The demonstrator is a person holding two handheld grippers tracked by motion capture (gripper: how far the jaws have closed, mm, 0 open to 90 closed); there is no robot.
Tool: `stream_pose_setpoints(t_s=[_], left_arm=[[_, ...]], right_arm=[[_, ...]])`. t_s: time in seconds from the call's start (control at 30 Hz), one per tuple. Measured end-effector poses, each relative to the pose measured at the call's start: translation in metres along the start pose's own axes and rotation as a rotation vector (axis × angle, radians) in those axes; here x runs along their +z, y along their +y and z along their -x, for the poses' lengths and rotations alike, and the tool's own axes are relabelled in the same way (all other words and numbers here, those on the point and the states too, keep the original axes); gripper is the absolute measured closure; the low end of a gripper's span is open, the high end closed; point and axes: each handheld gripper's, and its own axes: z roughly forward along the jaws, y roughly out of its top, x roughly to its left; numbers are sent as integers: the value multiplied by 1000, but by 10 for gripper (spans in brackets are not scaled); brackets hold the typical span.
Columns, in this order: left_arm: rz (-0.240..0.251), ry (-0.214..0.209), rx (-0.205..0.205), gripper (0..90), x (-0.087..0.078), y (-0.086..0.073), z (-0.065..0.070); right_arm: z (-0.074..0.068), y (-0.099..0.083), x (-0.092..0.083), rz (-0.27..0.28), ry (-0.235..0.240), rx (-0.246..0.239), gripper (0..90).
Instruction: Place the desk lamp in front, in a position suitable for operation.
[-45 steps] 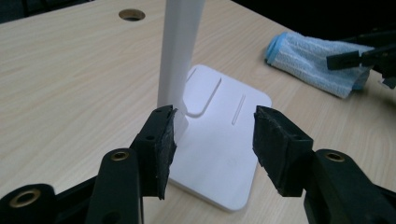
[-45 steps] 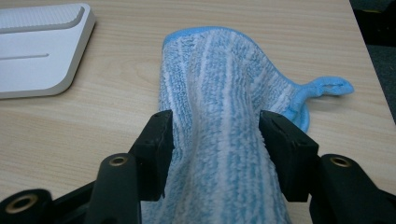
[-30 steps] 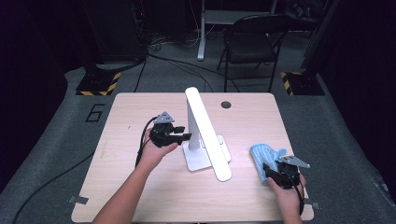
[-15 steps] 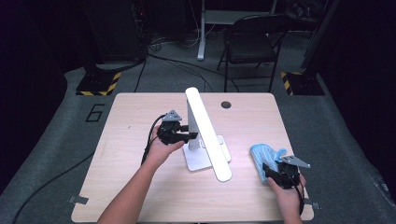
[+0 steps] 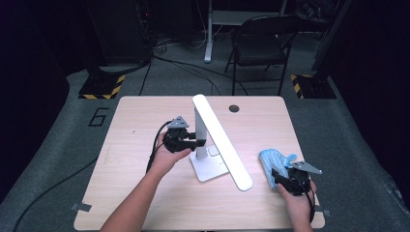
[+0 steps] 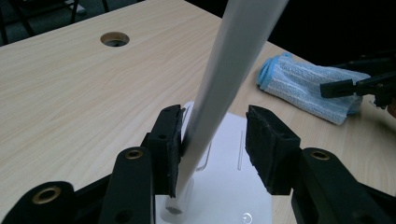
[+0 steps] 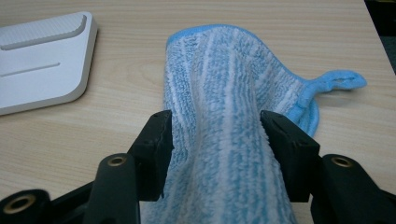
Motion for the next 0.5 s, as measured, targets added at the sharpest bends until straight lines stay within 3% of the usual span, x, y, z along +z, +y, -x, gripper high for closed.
stream_pose_setpoints(t_s=[0.2, 0.4, 0.5], left_arm=[[-2, 29, 21, 584, 9, 4, 2], [3, 41, 15, 690, 7, 2, 2], [6, 39, 22, 700, 6, 0, 3]], right_arm=[[1, 0, 0, 0, 10, 7, 446], [1, -1, 0, -2, 14, 11, 444], [1, 0, 0, 0, 14, 10, 444]])
